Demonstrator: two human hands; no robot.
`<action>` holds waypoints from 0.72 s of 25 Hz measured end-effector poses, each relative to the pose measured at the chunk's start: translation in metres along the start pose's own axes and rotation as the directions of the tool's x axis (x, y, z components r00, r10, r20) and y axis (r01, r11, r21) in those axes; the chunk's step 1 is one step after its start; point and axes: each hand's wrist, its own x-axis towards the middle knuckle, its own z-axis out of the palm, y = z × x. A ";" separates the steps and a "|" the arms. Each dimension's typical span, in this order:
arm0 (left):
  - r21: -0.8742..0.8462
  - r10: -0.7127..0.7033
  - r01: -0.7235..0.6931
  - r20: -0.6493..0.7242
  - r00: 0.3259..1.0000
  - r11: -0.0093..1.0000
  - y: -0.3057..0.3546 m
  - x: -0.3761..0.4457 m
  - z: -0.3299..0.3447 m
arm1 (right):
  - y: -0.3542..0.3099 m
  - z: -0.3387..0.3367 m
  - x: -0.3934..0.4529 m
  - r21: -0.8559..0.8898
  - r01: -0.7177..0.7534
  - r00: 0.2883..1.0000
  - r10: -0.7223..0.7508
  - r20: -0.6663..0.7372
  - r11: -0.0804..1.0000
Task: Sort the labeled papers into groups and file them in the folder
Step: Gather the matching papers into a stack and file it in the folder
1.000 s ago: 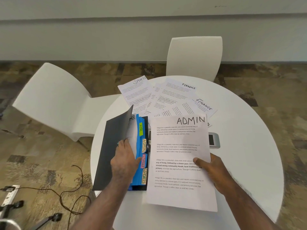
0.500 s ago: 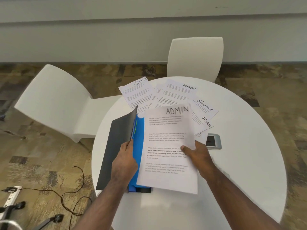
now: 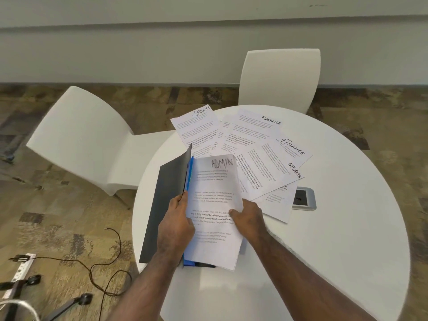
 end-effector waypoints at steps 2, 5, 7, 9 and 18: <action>0.008 -0.006 0.006 -0.021 1.000 1.000 0.000 0.003 -0.001 | -0.001 0.001 0.002 -0.038 -0.002 1.000 0.003 0.022 0.999; 0.021 -0.002 0.003 -0.009 1.000 1.000 0.005 0.000 0.001 | -0.007 0.002 0.006 -0.076 0.004 0.998 0.001 0.064 0.997; 0.039 0.011 -0.011 0.004 1.000 0.999 0.011 -0.003 0.004 | -0.015 0.014 0.010 -0.061 0.037 0.990 -0.028 0.141 0.997; 0.035 0.017 -0.017 0.001 1.000 0.999 0.017 -0.005 0.005 | -0.023 0.031 0.012 -0.032 0.060 0.978 -0.053 0.199 0.998; -0.163 -0.071 0.081 0.067 0.995 0.983 0.033 0.002 0.004 | -0.006 0.076 0.012 -0.431 0.315 0.929 -0.182 0.322 0.846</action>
